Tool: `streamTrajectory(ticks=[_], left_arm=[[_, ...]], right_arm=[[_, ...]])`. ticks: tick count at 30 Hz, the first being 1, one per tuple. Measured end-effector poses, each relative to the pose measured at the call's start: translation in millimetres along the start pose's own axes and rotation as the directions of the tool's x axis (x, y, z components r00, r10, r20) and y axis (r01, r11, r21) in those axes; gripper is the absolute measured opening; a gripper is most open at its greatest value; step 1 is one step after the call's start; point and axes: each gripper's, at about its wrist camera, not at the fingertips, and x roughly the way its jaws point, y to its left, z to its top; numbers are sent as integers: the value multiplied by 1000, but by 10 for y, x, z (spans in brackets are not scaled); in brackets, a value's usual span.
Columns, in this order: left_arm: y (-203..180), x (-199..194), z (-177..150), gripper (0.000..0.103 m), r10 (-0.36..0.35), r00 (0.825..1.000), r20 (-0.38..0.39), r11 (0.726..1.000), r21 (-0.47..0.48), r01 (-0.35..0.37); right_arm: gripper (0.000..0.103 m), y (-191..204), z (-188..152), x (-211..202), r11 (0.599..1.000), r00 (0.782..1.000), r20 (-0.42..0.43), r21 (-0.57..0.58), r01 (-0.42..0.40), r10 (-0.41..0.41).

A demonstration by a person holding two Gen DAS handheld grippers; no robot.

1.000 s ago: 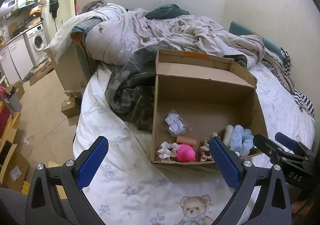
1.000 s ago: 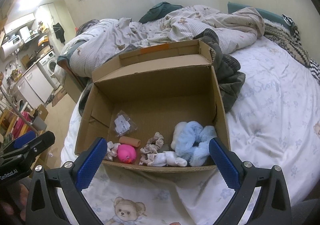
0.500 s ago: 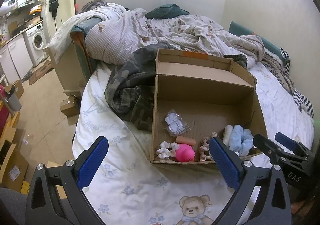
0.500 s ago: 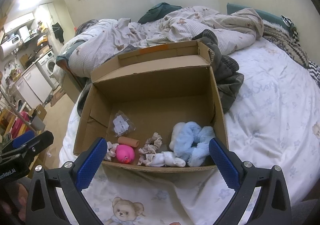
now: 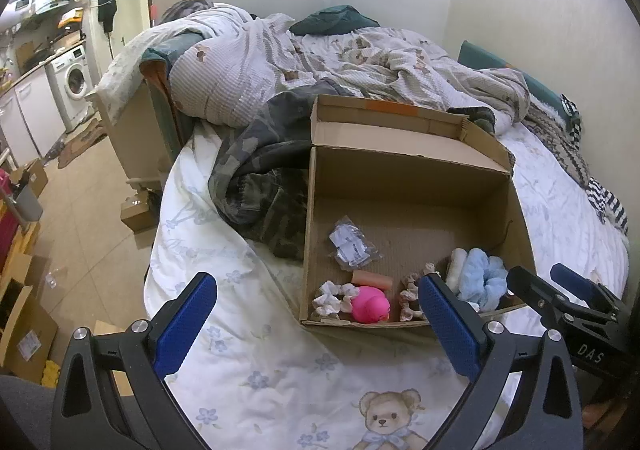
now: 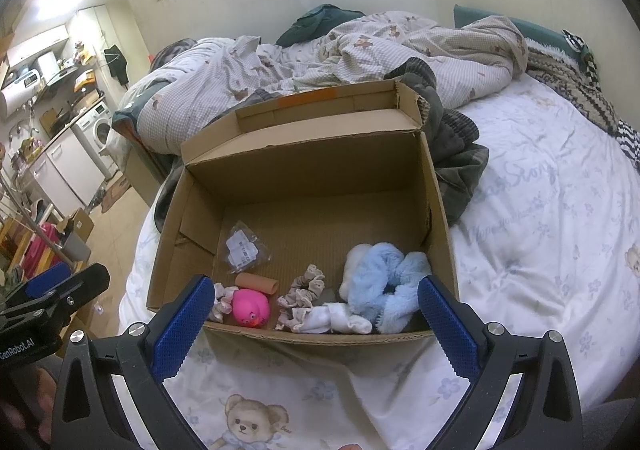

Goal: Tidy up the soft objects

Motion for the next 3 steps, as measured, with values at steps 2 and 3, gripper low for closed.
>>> streamTrajectory(ticks=[2, 3], left_arm=[[-5, 3, -19, 101, -5, 1000, 2, 1000, -1, 5], [-11, 4, -27, 101, -6, 1000, 0, 1000, -1, 6]], right_arm=[[103, 1, 0, -1, 1000, 1000, 0, 0, 0, 0], [103, 2, 0, -1, 1000, 1000, 1, 0, -1, 1]])
